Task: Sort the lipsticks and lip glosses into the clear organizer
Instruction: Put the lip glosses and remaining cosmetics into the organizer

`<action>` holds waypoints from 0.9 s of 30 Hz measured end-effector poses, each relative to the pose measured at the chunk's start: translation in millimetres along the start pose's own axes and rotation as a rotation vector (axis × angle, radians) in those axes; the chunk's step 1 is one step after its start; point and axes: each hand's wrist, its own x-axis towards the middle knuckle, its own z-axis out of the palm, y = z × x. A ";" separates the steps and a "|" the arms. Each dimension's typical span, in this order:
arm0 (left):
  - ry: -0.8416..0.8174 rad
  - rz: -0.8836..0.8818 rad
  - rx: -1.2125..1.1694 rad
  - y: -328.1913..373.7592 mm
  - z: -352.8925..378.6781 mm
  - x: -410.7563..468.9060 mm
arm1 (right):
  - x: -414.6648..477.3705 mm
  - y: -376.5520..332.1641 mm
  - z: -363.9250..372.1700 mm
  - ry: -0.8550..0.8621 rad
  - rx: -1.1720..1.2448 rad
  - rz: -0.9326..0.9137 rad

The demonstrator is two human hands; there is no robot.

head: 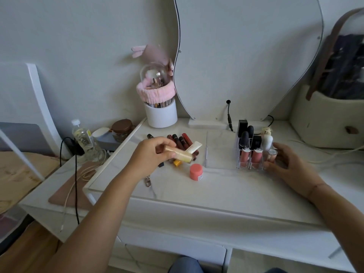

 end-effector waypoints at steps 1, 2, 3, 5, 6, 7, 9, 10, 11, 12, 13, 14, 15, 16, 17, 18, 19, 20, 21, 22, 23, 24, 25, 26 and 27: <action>0.000 -0.006 0.039 -2.5 0.5 -4.5 | 0.0 -0.3 0.1 0.001 0.000 0.000; 0.009 -0.012 0.069 -6.0 0.8 -10.1 | -0.3 -0.5 0.1 0.002 0.000 -0.001; 0.026 -0.018 0.087 -9.6 0.7 -16.2 | -0.4 -0.6 0.2 0.000 0.000 -0.003; 0.063 -0.035 0.093 -15.0 0.5 -27.1 | -0.9 -0.7 0.1 -0.006 -0.003 -0.005; 0.076 -0.044 0.084 -16.4 1.2 -31.2 | -1.1 -1.0 0.0 -0.007 -0.006 -0.005; 0.086 -0.048 0.084 -17.6 2.8 -34.2 | -1.1 -1.4 -0.1 -0.006 -0.007 -0.004; 0.099 -0.044 0.126 -19.7 8.1 -37.2 | -1.5 -2.6 -0.3 -0.002 -0.006 -0.003; 0.099 -0.044 0.155 -20.4 11.1 -38.0 | -2.1 -3.1 -0.3 -0.001 -0.006 -0.002; 0.095 -0.049 0.181 -21.0 13.8 -38.2 | -2.5 -3.7 -0.3 0.001 -0.010 0.000; 0.086 -0.056 0.199 -21.9 15.9 -38.0 | -3.2 -4.4 -0.4 0.003 -0.019 0.002; 0.078 -0.064 0.209 -22.5 16.9 -37.3 | -3.6 -4.8 -0.5 0.007 -0.028 0.004; 0.071 -0.070 0.210 -23.2 16.6 -35.7 | -3.9 -5.2 -0.7 0.010 -0.035 0.005; 0.064 -0.071 0.200 -23.8 14.9 -33.1 | -4.1 -5.6 -0.9 0.013 -0.040 0.005; 0.064 -0.067 0.182 -24.3 11.7 -28.9 | -4.3 -6.3 -1.1 0.015 -0.048 0.003; 0.078 -0.061 0.159 -24.8 7.5 -23.2 | -4.3 -6.9 -1.2 0.015 -0.055 0.001; 0.111 -0.060 0.138 -26.3 2.3 -15.9 | -4.4 -7.4 -1.3 0.012 -0.057 -0.001; 0.158 -0.071 0.130 -29.1 -3.3 -6.8 | -4.4 -7.9 -1.2 0.010 -0.057 -0.003; 0.192 -0.105 0.145 -32.9 -9.2 3.3 | -4.7 -8.2 -1.2 0.012 -0.061 -0.005; 0.188 -0.167 0.179 -36.7 -14.0 12.6 | -4.8 -8.5 -1.2 0.018 -0.069 -0.006; 0.148 -0.245 0.220 -41.3 -16.9 20.6 | -5.1 -8.7 -1.1 0.022 -0.078 -0.005; 0.092 -0.316 0.260 -45.8 -17.4 27.2 | -5.2 -8.9 -1.2 0.026 -0.082 -0.003; 0.038 -0.363 0.295 -49.7 -16.2 32.3 | -5.2 -9.0 -1.4 0.027 -0.082 0.000; 0.000 -0.380 0.314 -52.9 -14.2 35.9 | -5.0 -8.7 -1.5 0.025 -0.078 0.002; -0.022 -0.384 0.312 -55.8 -12.6 38.5 | -5.0 -8.5 -1.6 0.021 -0.074 0.004; -0.030 -0.380 0.295 -57.3 -11.5 39.8 | -5.0 -8.3 -1.6 0.017 -0.070 0.005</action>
